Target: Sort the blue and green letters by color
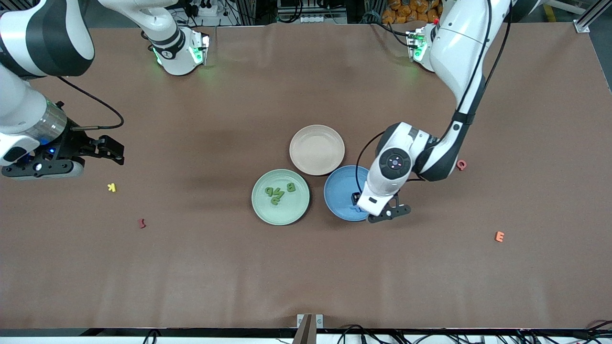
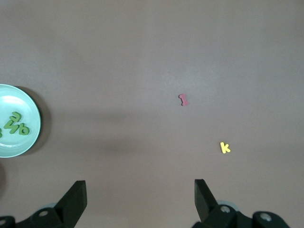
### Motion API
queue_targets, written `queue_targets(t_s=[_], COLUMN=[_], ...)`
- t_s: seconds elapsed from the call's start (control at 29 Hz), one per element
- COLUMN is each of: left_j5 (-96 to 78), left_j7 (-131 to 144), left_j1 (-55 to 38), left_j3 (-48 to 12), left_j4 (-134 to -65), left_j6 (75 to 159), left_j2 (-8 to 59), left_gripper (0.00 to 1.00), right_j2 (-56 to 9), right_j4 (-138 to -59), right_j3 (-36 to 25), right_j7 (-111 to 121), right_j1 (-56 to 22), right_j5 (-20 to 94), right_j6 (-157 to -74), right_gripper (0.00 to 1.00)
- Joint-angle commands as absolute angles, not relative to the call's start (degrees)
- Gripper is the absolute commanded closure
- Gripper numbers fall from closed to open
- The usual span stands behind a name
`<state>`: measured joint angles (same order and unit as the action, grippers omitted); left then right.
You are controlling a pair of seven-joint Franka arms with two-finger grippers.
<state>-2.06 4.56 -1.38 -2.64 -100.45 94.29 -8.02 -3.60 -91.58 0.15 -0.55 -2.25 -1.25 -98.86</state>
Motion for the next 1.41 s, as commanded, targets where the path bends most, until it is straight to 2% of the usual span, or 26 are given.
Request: queue_targets(t_s=[0.0,1.38], left_j5=[-0.79,-1.41], left_j7=[3.52,3.60], left_j1=[-1.06,-0.88], left_j3=[-2.81,-2.81], left_j4=[-100.28,-99.58], left_j6=[94.31,94.39], left_j2=[-8.09,-7.21], left_gripper=[0.00,0.00], right_j2=[-3.96,-3.96], right_j4=[-90.70,-90.70], right_j3=[0.35,0.35], right_j7=[0.00,0.09], right_j1=[-1.76,-1.67], right_j5=[-1.05,-1.05], right_j6=[-98.00,-98.09], right_gripper=[0.00,0.00])
